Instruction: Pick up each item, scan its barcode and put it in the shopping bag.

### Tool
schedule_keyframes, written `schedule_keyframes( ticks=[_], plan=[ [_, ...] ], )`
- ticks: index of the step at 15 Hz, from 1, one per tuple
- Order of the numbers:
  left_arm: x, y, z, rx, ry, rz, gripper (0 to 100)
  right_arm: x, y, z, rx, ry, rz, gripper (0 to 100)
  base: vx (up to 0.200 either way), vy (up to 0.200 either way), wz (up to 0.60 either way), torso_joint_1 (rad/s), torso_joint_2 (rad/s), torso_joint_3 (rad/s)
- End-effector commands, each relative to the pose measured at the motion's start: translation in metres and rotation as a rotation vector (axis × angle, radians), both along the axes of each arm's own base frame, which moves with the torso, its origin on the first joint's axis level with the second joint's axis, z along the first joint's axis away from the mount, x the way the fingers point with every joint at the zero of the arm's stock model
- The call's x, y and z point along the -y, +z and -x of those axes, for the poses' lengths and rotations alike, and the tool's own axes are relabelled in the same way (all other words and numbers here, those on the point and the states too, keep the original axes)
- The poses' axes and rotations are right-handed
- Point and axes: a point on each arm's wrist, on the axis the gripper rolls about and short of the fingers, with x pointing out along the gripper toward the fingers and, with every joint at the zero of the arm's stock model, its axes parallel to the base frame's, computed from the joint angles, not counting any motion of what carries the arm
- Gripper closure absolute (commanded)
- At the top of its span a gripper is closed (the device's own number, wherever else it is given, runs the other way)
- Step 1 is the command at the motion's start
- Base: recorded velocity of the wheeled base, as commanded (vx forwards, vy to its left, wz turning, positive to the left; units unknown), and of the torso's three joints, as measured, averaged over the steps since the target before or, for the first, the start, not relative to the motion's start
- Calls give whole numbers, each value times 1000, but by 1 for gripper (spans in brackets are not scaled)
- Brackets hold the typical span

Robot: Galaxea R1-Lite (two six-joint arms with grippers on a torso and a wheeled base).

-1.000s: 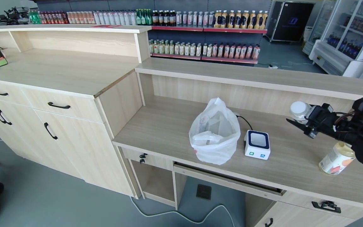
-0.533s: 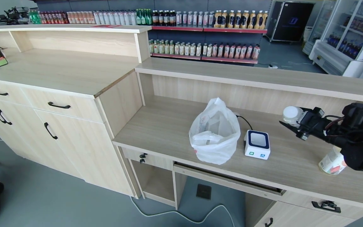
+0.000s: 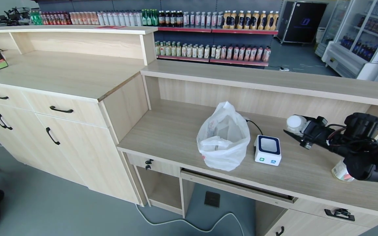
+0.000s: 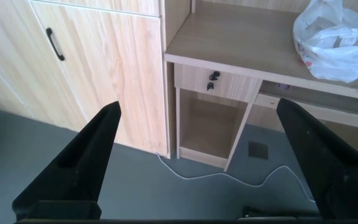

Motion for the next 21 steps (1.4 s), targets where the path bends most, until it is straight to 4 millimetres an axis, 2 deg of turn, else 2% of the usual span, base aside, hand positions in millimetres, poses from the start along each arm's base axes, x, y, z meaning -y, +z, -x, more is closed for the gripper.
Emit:
schedule_keyframes(
  ticks=[1, 8, 17, 21],
  plan=[
    [0, 0, 0, -1, 0, 0, 0, 1, -6, -3, -13, -2, -3, 100, 0, 0, 0, 0, 0, 0],
    [0, 0, 0, -1, 0, 0, 0, 2, -11, -15, -5, -2, -37, 100, 0, 0, 0, 0, 0, 0],
    [0, 0, 0, -1, 0, 0, 0, 0, -18, -21, 3, 9, -69, 100, 0, 0, 0, 0, 0, 0],
    [0, 0, 0, -1, 0, 0, 0, -9, -16, -27, 14, 32, -76, 100, 0, 0, 0, 0, 0, 0]
  ],
)
